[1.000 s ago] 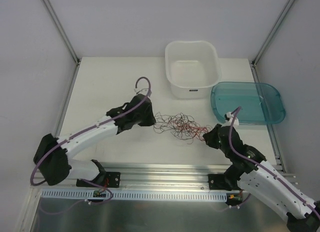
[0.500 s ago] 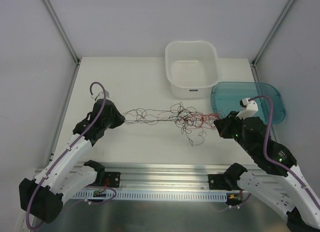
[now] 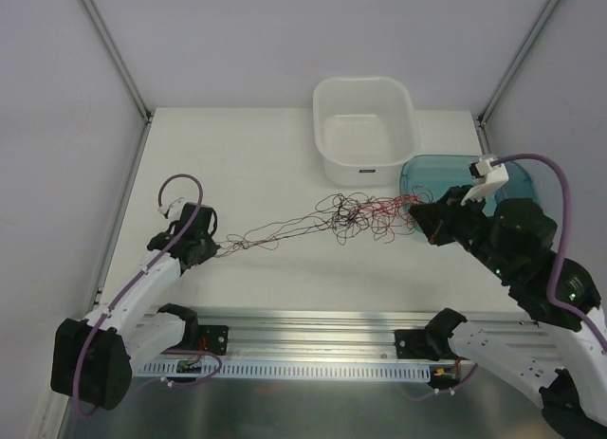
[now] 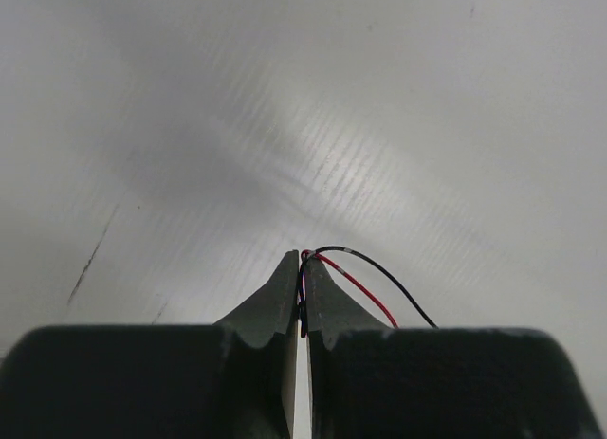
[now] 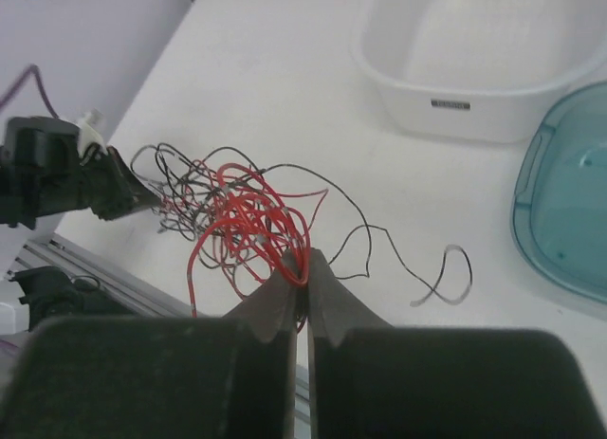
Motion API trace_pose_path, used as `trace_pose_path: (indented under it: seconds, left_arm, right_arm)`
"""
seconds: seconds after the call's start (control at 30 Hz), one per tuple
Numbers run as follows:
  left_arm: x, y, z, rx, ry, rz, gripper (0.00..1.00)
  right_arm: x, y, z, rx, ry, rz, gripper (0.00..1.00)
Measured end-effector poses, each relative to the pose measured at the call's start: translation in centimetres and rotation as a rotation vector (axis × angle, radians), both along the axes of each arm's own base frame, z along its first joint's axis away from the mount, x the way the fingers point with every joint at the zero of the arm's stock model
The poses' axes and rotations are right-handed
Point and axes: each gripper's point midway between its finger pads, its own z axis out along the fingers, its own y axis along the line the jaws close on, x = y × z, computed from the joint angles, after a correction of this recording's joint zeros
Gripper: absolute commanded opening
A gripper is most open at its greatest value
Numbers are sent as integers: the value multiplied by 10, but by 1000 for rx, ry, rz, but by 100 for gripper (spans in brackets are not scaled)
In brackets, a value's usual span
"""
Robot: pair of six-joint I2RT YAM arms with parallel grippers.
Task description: Untangle the cables
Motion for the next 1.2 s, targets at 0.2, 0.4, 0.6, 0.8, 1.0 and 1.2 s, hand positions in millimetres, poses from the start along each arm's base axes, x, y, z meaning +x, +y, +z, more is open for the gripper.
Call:
trace_pose_path:
  seconds: [0.2, 0.4, 0.6, 0.8, 1.0, 1.2]
  left_arm:
    - [-8, 7, -15, -13, 33, 90, 0]
    - [-10, 8, -13, -34, 24, 105, 0]
    - [-3, -16, 17, -118, -37, -65, 5]
    - [-2, -55, 48, -252, -102, -306, 7]
    - [-11, -72, 57, -307, -124, -433, 7]
    - [-16, -79, 61, -330, -137, -492, 7]
  right_arm:
    - [-2, -2, 41, 32, -88, 17, 4]
    - [14, 11, -3, -9, -16, 9, 11]
    - [28, 25, -138, -162, 273, -35, 64]
    - [19, 26, -191, -285, 408, -14, 76]
    - [10, 84, -178, -263, 359, 219, 80]
    - [21, 155, -199, -312, 386, 389, 82]
